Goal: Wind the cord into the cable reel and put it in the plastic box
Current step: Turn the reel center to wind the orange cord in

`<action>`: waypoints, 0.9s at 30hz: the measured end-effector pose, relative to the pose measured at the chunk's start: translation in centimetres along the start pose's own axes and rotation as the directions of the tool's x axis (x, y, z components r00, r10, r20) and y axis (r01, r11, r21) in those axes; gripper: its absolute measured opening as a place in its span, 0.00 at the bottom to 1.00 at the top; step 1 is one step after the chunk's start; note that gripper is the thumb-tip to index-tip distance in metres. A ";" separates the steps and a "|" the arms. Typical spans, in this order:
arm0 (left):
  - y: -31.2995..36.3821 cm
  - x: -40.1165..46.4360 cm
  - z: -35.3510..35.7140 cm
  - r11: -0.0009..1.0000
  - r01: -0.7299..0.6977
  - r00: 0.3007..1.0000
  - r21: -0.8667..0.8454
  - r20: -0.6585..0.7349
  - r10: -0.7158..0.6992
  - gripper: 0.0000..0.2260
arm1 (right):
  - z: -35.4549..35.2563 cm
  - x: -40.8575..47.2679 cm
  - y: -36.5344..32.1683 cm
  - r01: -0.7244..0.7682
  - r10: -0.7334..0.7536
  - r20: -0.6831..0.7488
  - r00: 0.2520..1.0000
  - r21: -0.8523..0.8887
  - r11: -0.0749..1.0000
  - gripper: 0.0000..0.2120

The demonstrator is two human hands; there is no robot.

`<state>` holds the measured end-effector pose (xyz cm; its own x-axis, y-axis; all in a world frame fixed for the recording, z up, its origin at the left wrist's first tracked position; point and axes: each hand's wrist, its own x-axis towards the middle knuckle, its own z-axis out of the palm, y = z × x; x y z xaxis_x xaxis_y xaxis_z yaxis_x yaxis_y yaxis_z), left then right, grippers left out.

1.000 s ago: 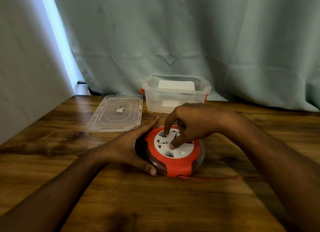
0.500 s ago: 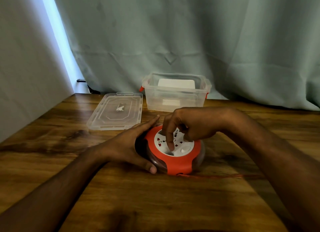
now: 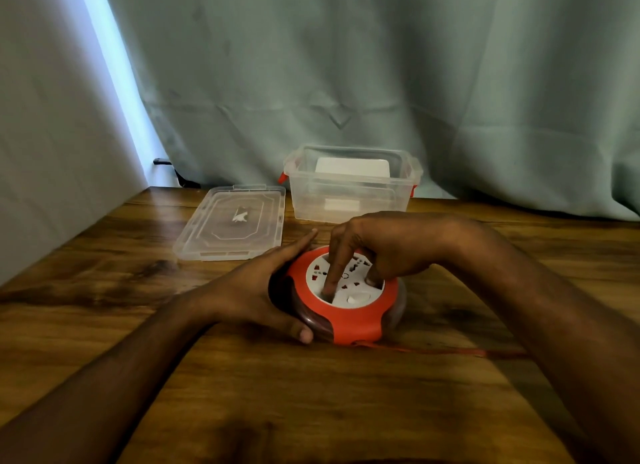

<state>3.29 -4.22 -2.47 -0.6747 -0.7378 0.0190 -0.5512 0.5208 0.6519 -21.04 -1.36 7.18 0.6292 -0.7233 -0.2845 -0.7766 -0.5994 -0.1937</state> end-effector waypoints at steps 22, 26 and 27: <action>0.1 -0.1 0.1 1.000 -0.023 1.000 0.014 -0.002 0.023 0.60 | 0.2 0.8 0.1 -0.139 0.106 -0.234 0.967 -0.125 0.982 0.15; 0.2 -0.1 0.2 1.000 -0.023 1.000 0.010 -0.017 0.023 0.59 | -0.7 -0.4 0.6 -0.067 0.063 -0.168 0.984 -0.021 0.998 0.14; 0.2 -0.1 0.2 1.000 -0.023 1.000 0.008 -0.017 0.023 0.59 | -0.7 -0.4 0.6 -0.056 0.059 -0.120 0.991 0.022 0.998 0.17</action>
<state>3.16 -3.97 -2.49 -0.6784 -0.7332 0.0470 -0.5395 0.5406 0.6455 -21.76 -1.68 7.80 0.5818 -0.7931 -0.1805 -0.8113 -0.5500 -0.1983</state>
